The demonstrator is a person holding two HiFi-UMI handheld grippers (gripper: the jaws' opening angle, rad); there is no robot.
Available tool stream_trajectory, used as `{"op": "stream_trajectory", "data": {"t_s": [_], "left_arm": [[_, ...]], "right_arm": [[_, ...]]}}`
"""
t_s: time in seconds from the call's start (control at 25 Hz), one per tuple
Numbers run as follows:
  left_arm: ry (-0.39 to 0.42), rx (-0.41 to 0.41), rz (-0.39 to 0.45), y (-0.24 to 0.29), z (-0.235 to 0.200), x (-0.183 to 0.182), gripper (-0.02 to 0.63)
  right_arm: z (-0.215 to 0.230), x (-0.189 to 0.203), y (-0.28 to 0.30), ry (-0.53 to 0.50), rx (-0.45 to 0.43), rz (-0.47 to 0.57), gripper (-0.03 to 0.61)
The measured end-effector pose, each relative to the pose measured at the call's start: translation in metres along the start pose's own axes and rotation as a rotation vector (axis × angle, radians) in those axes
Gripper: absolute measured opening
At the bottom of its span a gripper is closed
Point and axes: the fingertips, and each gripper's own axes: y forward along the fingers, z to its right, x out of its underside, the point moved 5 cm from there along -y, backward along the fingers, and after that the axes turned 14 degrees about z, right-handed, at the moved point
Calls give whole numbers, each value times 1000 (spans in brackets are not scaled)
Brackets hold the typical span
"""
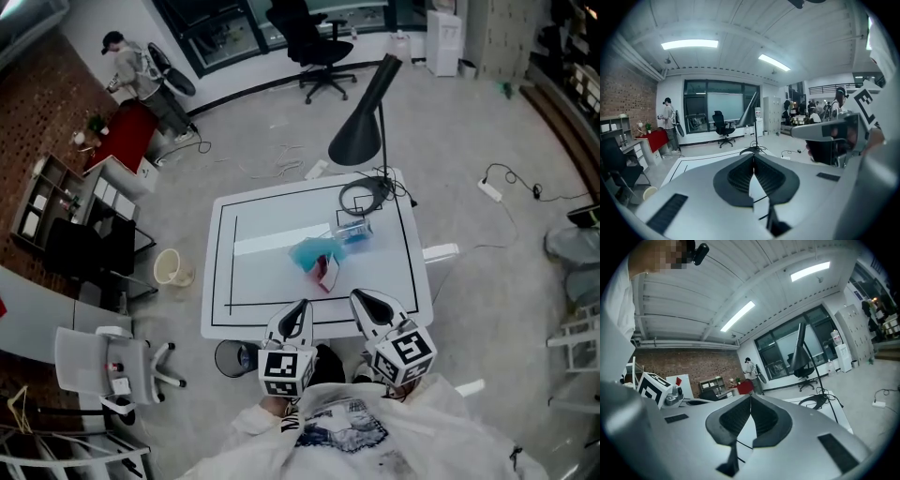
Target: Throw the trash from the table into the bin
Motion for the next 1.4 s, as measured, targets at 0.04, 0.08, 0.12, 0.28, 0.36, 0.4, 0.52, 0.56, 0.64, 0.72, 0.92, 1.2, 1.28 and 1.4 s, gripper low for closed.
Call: {"op": "stream_trajectory", "data": {"t_s": [0.04, 0.08, 0.12, 0.28, 0.36, 0.4, 0.52, 0.56, 0.64, 0.72, 0.92, 1.2, 1.28, 1.4], "left_arm": [[1, -3, -1, 3, -4, 1, 9], [2, -5, -1, 6, -8, 2, 9], [1, -5, -2, 10, -12, 3, 9], [-7, 4, -9, 29, -29, 7, 9], [-10, 12, -8, 42, -38, 7, 9], [-11, 18, -7, 49, -43, 7, 9], [-15, 37, -22, 70, -55, 13, 9], [-19, 44, -28, 77, -60, 15, 9], [-25, 58, -37, 89, -69, 20, 9], [-27, 69, -46, 100, -78, 23, 9], [-23, 102, -65, 126, -95, 28, 9], [-33, 147, -113, 145, -111, 40, 11], [-35, 158, -128, 148, -112, 44, 11], [-43, 174, -149, 151, -112, 49, 19]], "right_arm": [[2, 3, 2, 3, 4, -7, 20], [4, 5, 3, 6, 10, -13, 20], [7, 6, 6, 6, 16, -17, 20], [19, 8, 19, -3, 46, -30, 20], [27, 7, 29, -9, 63, -34, 20], [31, 6, 35, -12, 72, -35, 20], [42, 7, 54, -13, 98, -39, 20], [44, 7, 60, -13, 103, -40, 20], [48, 8, 74, -19, 107, -44, 20], [53, 8, 87, -24, 113, -48, 21], [65, 5, 113, -35, 138, -51, 21], [72, 9, 141, -27, 143, -74, 20], [73, 10, 144, -25, 145, -81, 21], [75, 12, 146, -20, 153, -90, 21]]}}
